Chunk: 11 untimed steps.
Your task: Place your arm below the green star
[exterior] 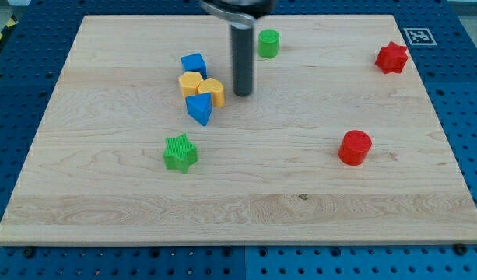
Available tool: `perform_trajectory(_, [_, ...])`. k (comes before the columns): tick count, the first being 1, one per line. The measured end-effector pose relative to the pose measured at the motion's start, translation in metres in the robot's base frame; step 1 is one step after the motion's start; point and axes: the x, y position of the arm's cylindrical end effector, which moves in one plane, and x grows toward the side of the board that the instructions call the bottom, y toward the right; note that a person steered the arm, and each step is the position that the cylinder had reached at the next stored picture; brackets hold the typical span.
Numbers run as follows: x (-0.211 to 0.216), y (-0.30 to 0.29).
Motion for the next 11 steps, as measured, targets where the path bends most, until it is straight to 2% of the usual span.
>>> perform_trajectory(1, [0.052,0.048])
perform_trajectory(3, [0.150,0.017])
perform_trajectory(9, [0.160,0.013])
perform_trajectory(11, [0.185,-0.082])
